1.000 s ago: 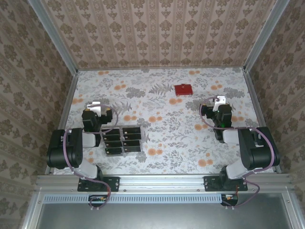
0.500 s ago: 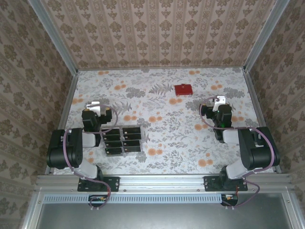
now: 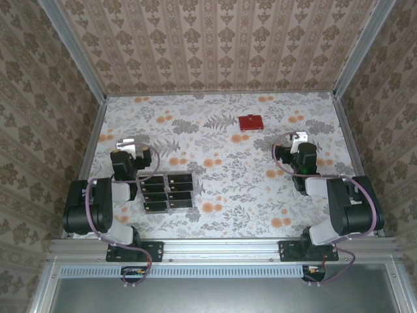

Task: Put the credit cards into the card holder
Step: Move the storage box to the center of the table.

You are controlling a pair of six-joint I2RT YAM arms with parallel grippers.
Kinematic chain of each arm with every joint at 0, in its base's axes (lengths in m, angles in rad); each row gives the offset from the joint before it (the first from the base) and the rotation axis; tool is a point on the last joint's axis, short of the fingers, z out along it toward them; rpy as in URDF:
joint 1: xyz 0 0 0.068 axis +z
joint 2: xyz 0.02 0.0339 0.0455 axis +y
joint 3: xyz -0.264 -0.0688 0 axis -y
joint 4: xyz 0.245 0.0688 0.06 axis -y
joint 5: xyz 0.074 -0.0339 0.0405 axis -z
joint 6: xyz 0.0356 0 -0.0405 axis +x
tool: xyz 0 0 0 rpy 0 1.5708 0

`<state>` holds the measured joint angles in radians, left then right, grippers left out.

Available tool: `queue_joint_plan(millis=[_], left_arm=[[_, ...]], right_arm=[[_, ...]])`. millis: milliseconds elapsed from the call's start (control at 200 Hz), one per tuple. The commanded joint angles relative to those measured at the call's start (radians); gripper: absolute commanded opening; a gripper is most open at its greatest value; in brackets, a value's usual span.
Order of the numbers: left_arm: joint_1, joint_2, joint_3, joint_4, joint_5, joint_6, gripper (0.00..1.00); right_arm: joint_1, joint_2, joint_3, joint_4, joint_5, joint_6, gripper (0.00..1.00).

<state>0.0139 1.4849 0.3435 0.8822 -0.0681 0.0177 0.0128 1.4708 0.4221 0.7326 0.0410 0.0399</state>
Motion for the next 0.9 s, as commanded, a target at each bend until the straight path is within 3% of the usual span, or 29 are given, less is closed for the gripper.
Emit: queue_joint_plan(millis=[0,165,270,370,445,545,685,895], left_arm=[[-0.002,-0.079,0.036,-0.085,-0.05,-0.037,1.0],[-0.001,-0.213,0.107,-0.313,-0.116,-0.085,1.0],[0.001,-0.322,0.203,-0.598,-0.149,-0.185,1.0],[-0.002,-0.41,0.324,-0.942,-0.147,-0.316,1.0],[-0.007,-0.462,0.382,-1.149,-0.071,-0.38,1.0],[-0.027,-0.544,0.398,-1.367,-0.002,-0.456,1.0],[-0.051,-0.683,0.328,-1.485,0.073,-0.545,1.0],[-0.09,-0.792,0.23,-1.522,0.128,-0.637,1.0]], right_arm=[[-0.003,-0.088,0.039,-0.107,0.026,0.013,1.0],[-0.004,-0.194,0.13,-0.372,0.086,0.121,1.0],[-0.016,-0.255,0.193,-0.568,0.198,0.393,1.0],[-0.043,-0.302,0.244,-0.683,0.032,0.421,1.0],[-0.041,-0.339,0.254,-0.718,-0.113,0.405,1.0],[-0.02,-0.371,0.283,-0.831,-0.202,0.416,0.97],[0.056,-0.375,0.307,-0.996,-0.243,0.417,0.95],[0.27,-0.415,0.271,-1.056,-0.202,0.481,0.94]])
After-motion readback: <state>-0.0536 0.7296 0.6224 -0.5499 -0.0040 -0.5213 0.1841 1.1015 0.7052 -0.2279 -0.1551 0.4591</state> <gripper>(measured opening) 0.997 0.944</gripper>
